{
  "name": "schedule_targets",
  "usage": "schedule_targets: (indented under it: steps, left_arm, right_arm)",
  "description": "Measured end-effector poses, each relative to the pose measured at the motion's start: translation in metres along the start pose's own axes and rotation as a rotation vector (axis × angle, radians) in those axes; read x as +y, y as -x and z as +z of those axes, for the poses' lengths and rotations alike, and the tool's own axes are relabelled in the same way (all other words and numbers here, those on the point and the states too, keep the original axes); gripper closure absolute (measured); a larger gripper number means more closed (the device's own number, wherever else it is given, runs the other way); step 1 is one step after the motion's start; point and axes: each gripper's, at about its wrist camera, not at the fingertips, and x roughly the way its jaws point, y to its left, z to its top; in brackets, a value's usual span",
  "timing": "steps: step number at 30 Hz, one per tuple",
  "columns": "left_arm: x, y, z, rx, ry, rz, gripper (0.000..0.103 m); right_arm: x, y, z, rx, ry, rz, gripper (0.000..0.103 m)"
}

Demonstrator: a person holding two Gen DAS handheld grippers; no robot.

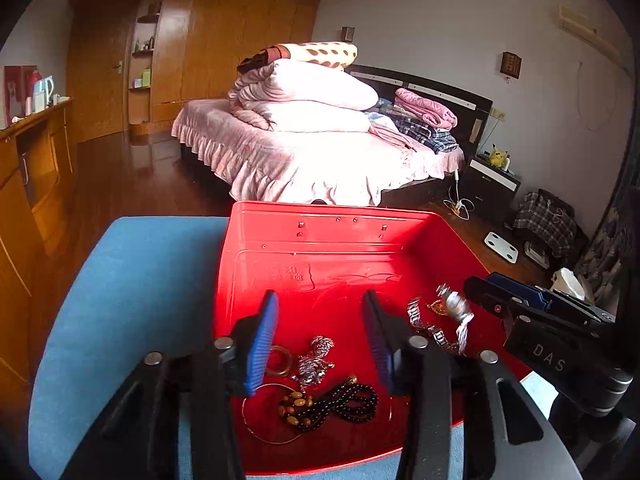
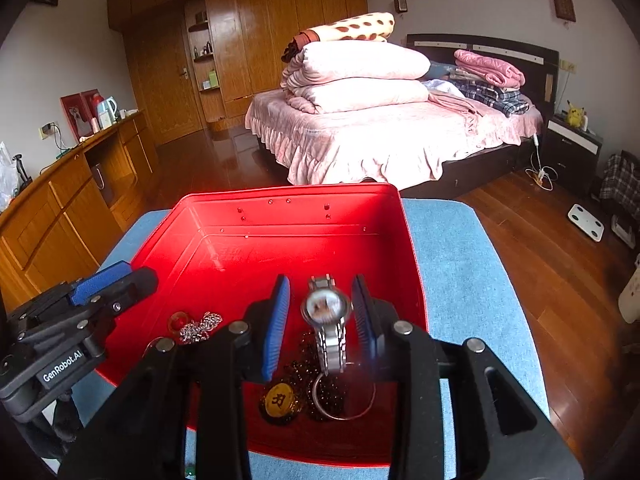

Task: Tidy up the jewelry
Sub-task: 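Withdraw both tools toward the two bead bracelets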

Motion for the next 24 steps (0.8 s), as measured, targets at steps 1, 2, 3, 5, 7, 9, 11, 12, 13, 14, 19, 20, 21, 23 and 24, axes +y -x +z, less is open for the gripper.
schedule_targets:
  steps: [1, 2, 3, 5, 7, 9, 11, 12, 13, 14, 19, 20, 21, 23, 24]
  left_arm:
    - [0.000, 0.003, 0.000, -0.008, -0.006, 0.004, 0.051]
    - [-0.001, 0.006, -0.001, -0.014, -0.012, 0.009, 0.051]
    - [-0.002, 0.008, 0.000, -0.016, -0.017, 0.014, 0.051]
    - [-0.003, 0.014, -0.003, -0.021, -0.020, 0.022, 0.051]
    - [-0.002, 0.019, -0.005, -0.024, -0.018, 0.031, 0.050]
    - [-0.001, 0.025, -0.008, -0.028, -0.014, 0.036, 0.048]
    - [0.001, 0.033, -0.012, -0.033, -0.011, 0.046, 0.046]
    - [0.001, 0.037, -0.015, -0.038, -0.011, 0.049, 0.045]
    - [0.001, 0.042, -0.018, -0.040, -0.012, 0.052, 0.043]
    - [0.000, 0.046, -0.022, -0.041, -0.016, 0.056, 0.042]
    - [-0.001, 0.070, -0.054, -0.025, -0.054, 0.073, 0.039]
    - [0.000, 0.074, -0.061, -0.017, -0.054, 0.072, 0.038]
    - [0.001, 0.080, -0.068, -0.014, -0.048, 0.071, 0.038]
    - [0.005, 0.091, -0.082, -0.012, -0.034, 0.069, 0.038]
    - [0.006, 0.096, -0.088, -0.010, -0.029, 0.066, 0.038]
  right_arm:
    - [0.000, 0.003, 0.000, -0.007, 0.000, -0.001, 0.060]
    - [0.001, 0.006, -0.001, -0.016, 0.003, -0.003, 0.060]
    - [0.001, 0.008, -0.002, -0.021, 0.008, -0.007, 0.060]
    - [0.000, 0.014, -0.003, -0.033, 0.010, -0.012, 0.060]
    - [-0.002, 0.021, -0.006, -0.042, 0.004, -0.009, 0.060]
    - [-0.004, 0.028, -0.009, -0.049, 0.000, -0.004, 0.060]
    - [-0.004, 0.038, -0.016, -0.056, 0.008, -0.006, 0.060]
    - [-0.004, 0.042, -0.019, -0.059, 0.012, -0.010, 0.060]
    - [-0.005, 0.047, -0.022, -0.062, 0.013, -0.012, 0.060]
    - [-0.006, 0.052, -0.026, -0.062, 0.010, -0.007, 0.060]
    - [-0.006, 0.078, -0.053, -0.064, -0.004, 0.022, 0.060]
    - [-0.005, 0.084, -0.059, -0.067, -0.001, 0.026, 0.060]
    - [-0.004, 0.090, -0.065, -0.071, 0.003, 0.029, 0.060]
    - [0.000, 0.101, -0.078, -0.076, 0.010, 0.032, 0.060]
    - [0.001, 0.105, -0.085, -0.076, 0.012, 0.041, 0.060]
